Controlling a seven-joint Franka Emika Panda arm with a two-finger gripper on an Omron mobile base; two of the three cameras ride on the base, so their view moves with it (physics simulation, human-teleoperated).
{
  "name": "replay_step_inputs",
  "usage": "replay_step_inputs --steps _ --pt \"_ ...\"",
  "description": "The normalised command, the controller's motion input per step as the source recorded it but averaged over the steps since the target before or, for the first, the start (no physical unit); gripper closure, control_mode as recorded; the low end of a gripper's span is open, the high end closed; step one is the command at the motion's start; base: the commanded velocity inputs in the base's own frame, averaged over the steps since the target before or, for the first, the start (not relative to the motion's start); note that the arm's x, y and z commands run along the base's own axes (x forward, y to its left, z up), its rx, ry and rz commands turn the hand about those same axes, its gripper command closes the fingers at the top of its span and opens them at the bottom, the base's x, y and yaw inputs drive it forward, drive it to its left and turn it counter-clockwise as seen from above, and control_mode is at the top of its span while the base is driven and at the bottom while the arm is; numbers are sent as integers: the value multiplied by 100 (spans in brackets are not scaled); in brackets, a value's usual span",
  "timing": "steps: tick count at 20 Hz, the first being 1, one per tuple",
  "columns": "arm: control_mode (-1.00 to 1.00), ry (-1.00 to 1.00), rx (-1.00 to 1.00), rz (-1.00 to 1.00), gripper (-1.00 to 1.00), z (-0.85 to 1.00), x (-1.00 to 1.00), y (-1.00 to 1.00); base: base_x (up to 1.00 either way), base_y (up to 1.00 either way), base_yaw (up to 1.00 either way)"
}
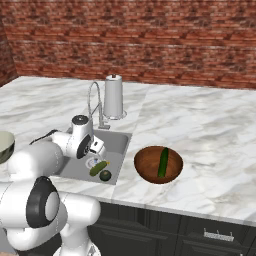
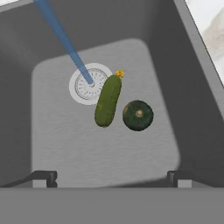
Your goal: Pick the cucumbers from the sink and place them in one bowl. Place the squash in the other bowl. Then turn off the sink faucet.
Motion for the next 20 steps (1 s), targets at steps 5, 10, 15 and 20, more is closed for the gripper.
replay_step_inputs --steps 5,10,15,20 --pt "-100 -1 0 -2 -100 -21 22 1 0 0 0" --pt "-100 -1 0 -4 -100 -18 22 1 0 0 0" --pt "-100 0 0 -6 -100 -17 26 6 0 0 0" --pt "-100 0 0 -6 -100 -16 33 6 0 0 0"
